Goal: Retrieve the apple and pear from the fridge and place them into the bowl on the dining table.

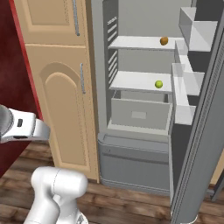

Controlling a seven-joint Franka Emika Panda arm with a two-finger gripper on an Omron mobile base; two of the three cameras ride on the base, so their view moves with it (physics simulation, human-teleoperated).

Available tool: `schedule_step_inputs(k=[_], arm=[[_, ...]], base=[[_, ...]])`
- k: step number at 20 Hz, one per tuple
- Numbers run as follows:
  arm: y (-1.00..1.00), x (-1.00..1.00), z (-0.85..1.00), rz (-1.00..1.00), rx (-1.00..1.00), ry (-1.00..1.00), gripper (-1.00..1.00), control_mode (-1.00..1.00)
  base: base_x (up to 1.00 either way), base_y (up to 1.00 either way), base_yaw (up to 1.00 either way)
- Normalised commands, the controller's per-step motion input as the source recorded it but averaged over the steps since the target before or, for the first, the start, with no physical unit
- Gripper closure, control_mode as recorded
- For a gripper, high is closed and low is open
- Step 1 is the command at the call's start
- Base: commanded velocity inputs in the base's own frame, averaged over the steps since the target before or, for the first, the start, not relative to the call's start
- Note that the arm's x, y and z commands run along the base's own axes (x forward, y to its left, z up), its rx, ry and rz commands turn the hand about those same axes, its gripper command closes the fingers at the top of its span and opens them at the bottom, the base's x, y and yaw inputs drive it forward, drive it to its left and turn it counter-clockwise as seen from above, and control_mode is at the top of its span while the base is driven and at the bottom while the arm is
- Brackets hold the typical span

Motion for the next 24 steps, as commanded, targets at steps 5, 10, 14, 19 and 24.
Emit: schedule_step_inputs(k=[5,10,14,19,24], arm=[[0.00,0.00,0.00,0.09,0.05,-0.01,-1.00,-1.00],[-0.03,0.04,0.00,0.01,0.02,-0.03,-1.00,-1.00],[-0.01,0.32,-0.07,-0.03,0.00,0.00,-1.00,-1.00],[0.00,0.39,-0.14,-0.13,0.00,0.00,-1.00,-1.00],[0.00,0.07,-0.02,-0.03,0.00,0.00,-1.00,1.00]], base=[[0.00,0.00,0.00],[0.00,0.00,0.00],[0.00,0.00,0.00],[0.00,0.00,0.00],[0.22,0.00,-0.10]])
